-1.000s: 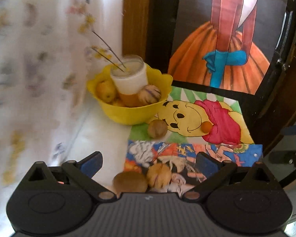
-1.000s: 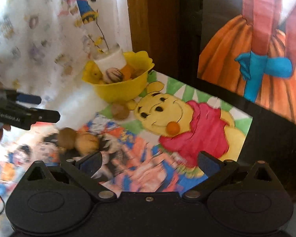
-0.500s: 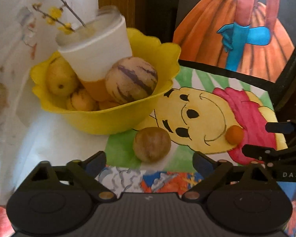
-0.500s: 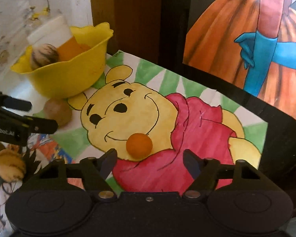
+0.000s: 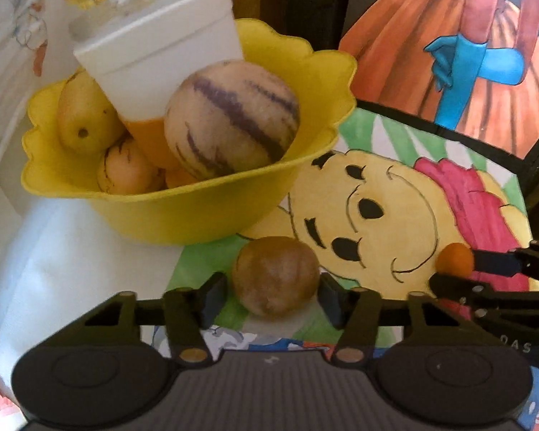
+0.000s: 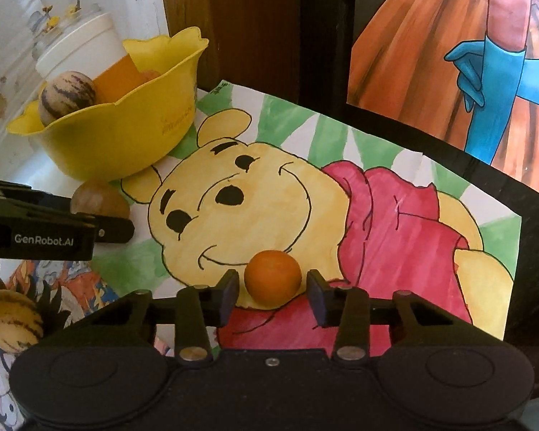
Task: Organize fruits
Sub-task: 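Close the left gripper on the brown round fruit while the right gripper grasps the small orange, then carry the brown fruit in the left gripper to the tray while the right carries the small orange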
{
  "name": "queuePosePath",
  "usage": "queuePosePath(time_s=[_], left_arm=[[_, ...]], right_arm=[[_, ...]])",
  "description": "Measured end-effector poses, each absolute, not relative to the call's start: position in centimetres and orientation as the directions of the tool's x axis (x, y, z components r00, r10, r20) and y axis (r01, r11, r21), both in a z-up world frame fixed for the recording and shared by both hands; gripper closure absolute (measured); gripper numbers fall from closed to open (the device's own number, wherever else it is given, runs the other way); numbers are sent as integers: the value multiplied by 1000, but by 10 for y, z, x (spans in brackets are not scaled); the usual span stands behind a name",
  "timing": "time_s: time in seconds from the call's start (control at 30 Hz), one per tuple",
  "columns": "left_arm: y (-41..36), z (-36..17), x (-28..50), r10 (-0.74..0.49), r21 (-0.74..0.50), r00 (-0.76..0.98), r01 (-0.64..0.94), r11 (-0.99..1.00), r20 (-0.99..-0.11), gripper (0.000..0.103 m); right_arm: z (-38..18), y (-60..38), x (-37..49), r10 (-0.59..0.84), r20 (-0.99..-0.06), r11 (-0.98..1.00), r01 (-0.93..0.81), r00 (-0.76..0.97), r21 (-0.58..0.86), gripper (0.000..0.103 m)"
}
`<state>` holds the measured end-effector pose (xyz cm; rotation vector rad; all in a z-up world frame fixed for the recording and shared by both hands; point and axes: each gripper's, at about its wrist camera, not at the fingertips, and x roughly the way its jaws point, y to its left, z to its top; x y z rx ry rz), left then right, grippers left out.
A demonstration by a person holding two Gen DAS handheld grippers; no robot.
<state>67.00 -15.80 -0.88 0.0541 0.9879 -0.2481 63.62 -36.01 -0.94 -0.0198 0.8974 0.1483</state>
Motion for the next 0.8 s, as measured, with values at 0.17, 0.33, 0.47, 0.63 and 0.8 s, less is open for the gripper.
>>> queuePosePath(time_s=[0.17, 0.33, 0.47, 0.63, 0.8], left_arm=[[-155, -9, 669, -196, -92, 534, 215, 972, -822, 50], [-151, -7, 664, -202, -116, 530, 192, 975, -824, 52], [-151, -1, 654, -206, -110, 534, 206, 972, -820, 52], [-150, 12, 634, -244, -133, 540, 237, 962, -806, 52], [-151, 24, 608, -261, -148, 542, 244, 958, -799, 53]], right_arm=[[-9, -360, 636, 118, -779, 991, -125, 616, 51, 68], [-5, -362, 626, 134, -781, 990, -111, 610, 84, 68], [5, -364, 611, 155, -773, 988, -110, 616, 110, 68], [22, -362, 589, 181, -757, 984, -118, 628, 137, 68], [42, -359, 558, 207, -734, 978, -136, 647, 156, 68]])
